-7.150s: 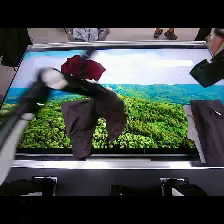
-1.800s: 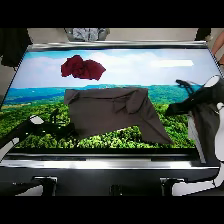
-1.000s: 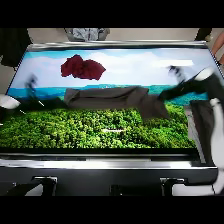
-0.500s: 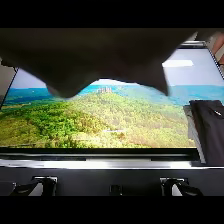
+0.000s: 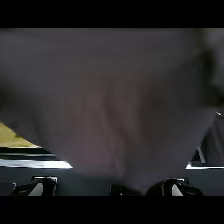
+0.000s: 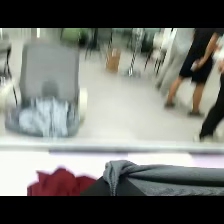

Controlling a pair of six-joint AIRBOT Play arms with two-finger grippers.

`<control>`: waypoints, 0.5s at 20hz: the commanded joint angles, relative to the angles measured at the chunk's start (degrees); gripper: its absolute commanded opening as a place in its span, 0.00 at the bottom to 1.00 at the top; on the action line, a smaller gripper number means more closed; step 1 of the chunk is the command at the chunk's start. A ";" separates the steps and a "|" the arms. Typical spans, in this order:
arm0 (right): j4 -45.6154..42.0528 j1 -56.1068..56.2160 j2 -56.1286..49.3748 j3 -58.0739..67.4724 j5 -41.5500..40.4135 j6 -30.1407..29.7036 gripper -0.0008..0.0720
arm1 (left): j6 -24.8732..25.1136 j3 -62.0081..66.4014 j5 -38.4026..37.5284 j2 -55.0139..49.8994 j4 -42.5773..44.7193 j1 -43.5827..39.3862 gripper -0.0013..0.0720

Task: Fold the shirts.

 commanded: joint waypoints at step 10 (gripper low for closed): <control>10.03 12.85 -49.33 -12.57 -27.34 7.87 0.08 | 4.42 -25.97 15.85 -38.40 -1.92 -1.40 0.06</control>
